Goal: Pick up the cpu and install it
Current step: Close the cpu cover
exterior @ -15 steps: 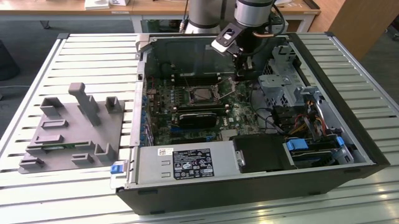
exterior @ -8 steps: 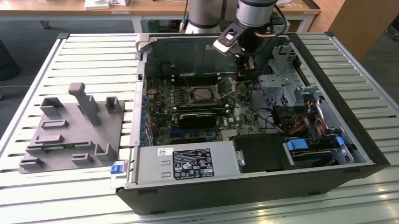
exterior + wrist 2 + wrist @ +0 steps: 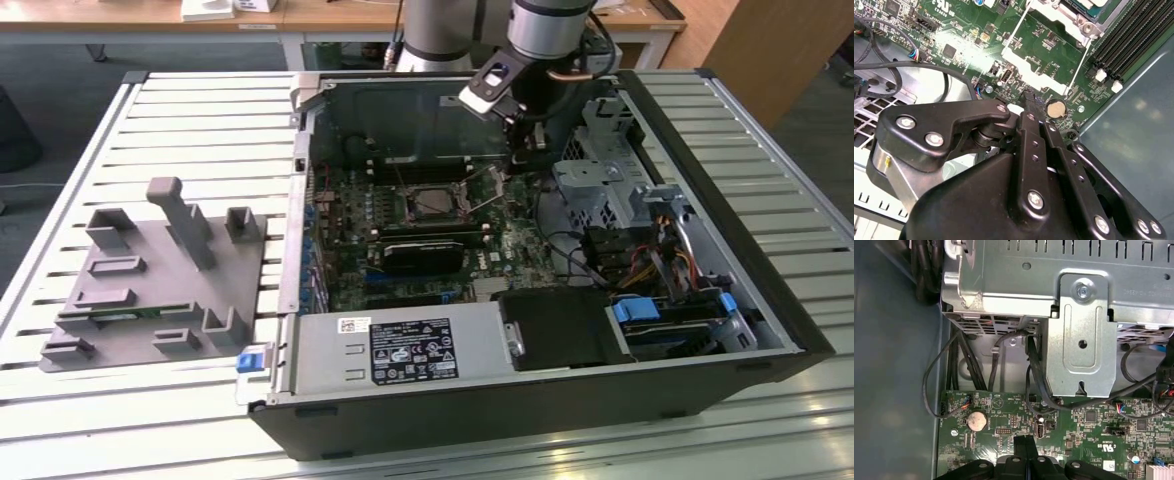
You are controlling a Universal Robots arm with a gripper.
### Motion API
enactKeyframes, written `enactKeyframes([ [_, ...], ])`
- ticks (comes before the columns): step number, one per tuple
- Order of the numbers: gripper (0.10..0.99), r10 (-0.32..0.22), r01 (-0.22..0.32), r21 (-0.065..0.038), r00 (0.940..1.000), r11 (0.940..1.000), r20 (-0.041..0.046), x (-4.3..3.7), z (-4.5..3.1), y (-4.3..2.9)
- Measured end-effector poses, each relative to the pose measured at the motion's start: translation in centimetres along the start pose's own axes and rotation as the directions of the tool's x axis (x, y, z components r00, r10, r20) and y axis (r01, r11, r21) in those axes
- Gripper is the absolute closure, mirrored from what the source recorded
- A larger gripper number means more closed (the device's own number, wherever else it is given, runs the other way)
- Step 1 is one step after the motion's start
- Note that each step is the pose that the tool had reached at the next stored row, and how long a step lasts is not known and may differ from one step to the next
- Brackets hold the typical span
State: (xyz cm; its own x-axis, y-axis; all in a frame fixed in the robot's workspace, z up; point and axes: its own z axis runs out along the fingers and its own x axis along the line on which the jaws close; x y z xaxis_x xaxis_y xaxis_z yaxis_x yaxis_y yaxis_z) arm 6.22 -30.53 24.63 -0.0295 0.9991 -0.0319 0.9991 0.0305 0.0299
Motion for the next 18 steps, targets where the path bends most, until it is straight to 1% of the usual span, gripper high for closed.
enactKeyframes([
  [18, 0.980, 0.000, 0.000, 0.005, 1.0000, 1.0000, -0.0002, 0.04, 1.08, 0.07],
])
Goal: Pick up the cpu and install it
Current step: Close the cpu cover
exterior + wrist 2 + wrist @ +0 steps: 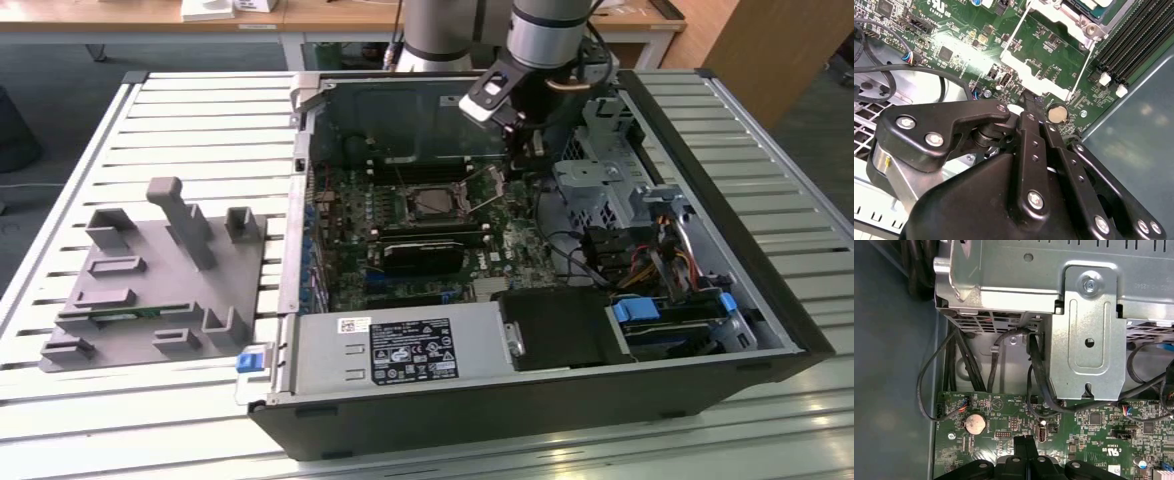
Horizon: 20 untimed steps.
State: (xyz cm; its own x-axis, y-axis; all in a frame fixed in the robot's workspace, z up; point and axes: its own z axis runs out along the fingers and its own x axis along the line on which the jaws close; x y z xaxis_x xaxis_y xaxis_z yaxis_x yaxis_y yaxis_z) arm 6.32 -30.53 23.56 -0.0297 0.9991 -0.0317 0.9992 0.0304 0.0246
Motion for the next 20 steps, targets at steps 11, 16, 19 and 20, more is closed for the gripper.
enactKeyframes([
  [11, 0.980, 0.000, 0.000, 0.008, 1.0000, 1.0000, -0.0001, 0.00, -0.11, -0.24],
  [16, 0.980, 0.000, 0.000, 0.009, 1.0000, 1.0000, -0.0001, 0.02, -0.23, -0.60],
  [19, 0.980, 0.000, 0.000, 0.009, 1.0000, 1.0000, -0.0002, 0.03, -0.23, -0.92],
  [20, 0.980, 0.000, 0.000, 0.009, 1.0000, 1.0000, -0.0002, 0.03, -0.23, -1.02],
])
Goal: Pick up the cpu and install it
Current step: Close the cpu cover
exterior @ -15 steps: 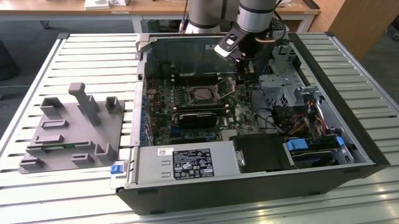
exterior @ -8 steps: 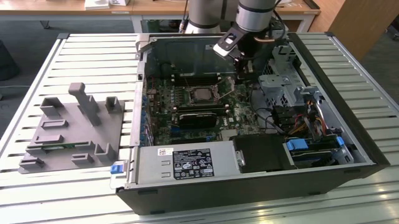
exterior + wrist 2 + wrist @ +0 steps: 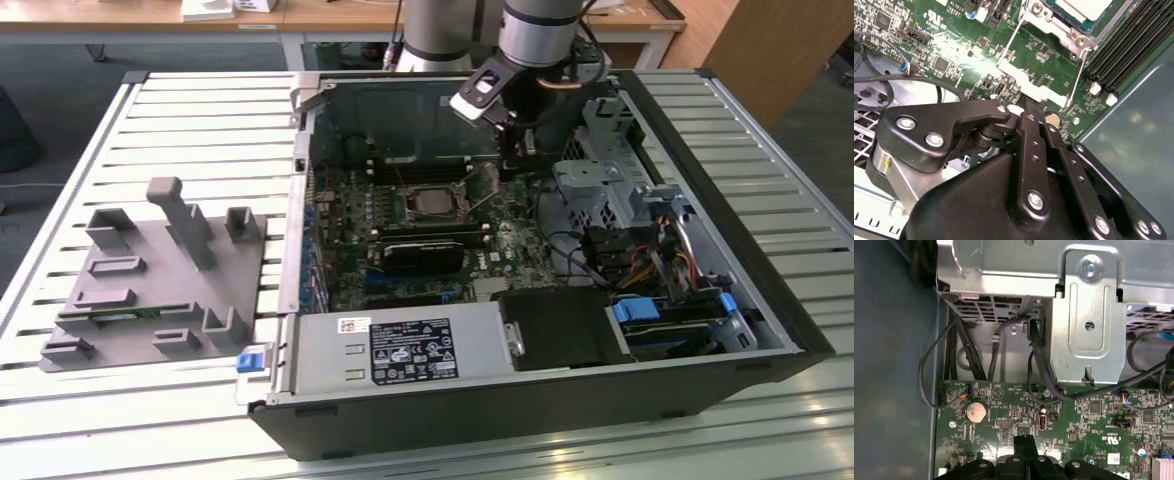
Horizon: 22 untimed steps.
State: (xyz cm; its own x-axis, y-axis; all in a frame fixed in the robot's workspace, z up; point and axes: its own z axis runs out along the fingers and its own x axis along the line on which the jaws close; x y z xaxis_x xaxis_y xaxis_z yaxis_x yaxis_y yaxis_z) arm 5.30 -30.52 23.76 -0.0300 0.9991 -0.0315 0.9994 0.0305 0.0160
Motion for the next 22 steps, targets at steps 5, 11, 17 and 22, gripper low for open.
enactKeyframes([
  [5, 0.980, 0.000, 0.000, 0.000, 1.0000, 1.0000, 0.0000, 0.03, 0.00, -0.51],
  [11, 0.980, 0.000, 0.000, 0.000, 1.0000, 1.0000, 0.0000, 0.08, 0.00, -1.08],
  [17, 0.980, 0.000, 0.000, 0.000, 1.0000, 1.0000, 0.0000, 0.13, -0.01, -1.59],
  [22, 0.980, 0.000, 0.000, 0.000, 1.0000, 1.0000, 0.0000, 0.17, -0.02, -1.95],
])
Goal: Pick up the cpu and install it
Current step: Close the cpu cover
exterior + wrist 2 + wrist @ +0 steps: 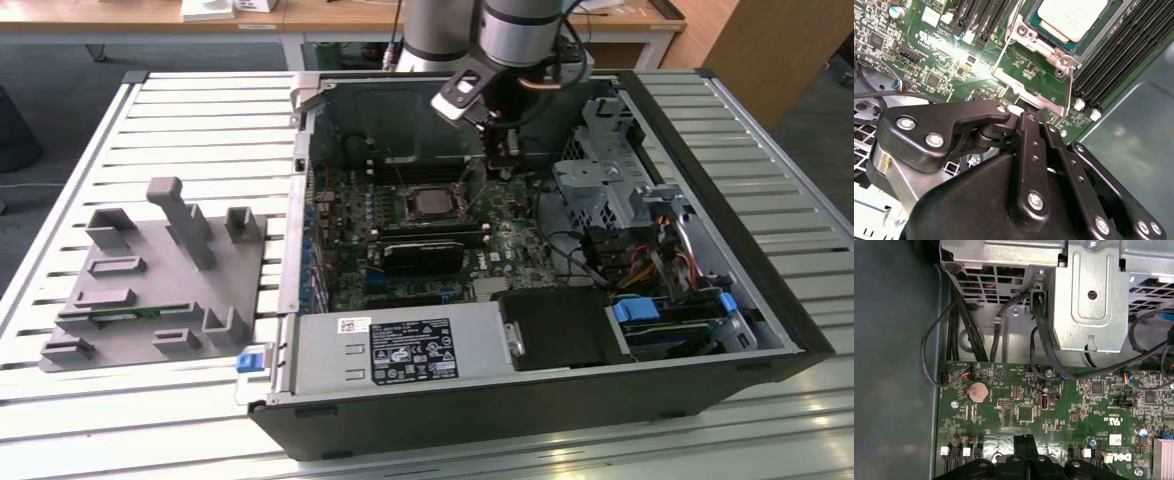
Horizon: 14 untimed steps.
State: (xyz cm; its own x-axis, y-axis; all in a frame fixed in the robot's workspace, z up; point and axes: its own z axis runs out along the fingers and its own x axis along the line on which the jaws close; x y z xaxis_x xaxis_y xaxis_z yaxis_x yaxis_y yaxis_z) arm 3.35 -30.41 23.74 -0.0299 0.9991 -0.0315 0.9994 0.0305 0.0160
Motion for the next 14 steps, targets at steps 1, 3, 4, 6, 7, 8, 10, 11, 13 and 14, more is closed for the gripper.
enactKeyframes([
  [1, 0.980, 0.000, 0.000, 0.000, 1.0000, 1.0000, 0.0000, 0.01, 0.00, -0.08],
  [3, 0.980, 0.000, 0.000, 0.000, 1.0000, 1.0000, 0.0000, 0.02, -0.01, -0.27],
  [4, 0.980, 0.000, 0.000, 0.000, 1.0000, 1.0000, 0.0000, 0.02, -0.01, -0.36],
  [6, 0.980, 0.000, 0.000, 0.000, 1.0000, 1.0000, -0.0001, 0.04, -0.01, -0.55],
  [7, 0.980, 0.000, 0.000, 0.000, 1.0000, 1.0000, 0.0000, 0.04, -0.01, -0.65],
  [8, 0.980, 0.000, 0.000, 0.000, 1.0000, 1.0000, 0.0000, 0.05, -0.01, -0.76],
  [10, 0.980, 0.000, 0.000, 0.000, 1.0000, 1.0000, -0.0001, 0.06, -0.01, -0.98],
  [11, 0.980, 0.000, 0.000, 0.000, 1.0000, 1.0000, -0.0001, 0.07, -0.02, -1.10],
  [13, 0.980, 0.000, 0.000, 0.000, 1.0000, 1.0000, 0.0000, 0.07, -0.02, -1.33],
  [14, 0.980, 0.000, 0.000, 0.000, 1.0000, 1.0000, 0.0000, 0.08, -0.02, -1.44],
])
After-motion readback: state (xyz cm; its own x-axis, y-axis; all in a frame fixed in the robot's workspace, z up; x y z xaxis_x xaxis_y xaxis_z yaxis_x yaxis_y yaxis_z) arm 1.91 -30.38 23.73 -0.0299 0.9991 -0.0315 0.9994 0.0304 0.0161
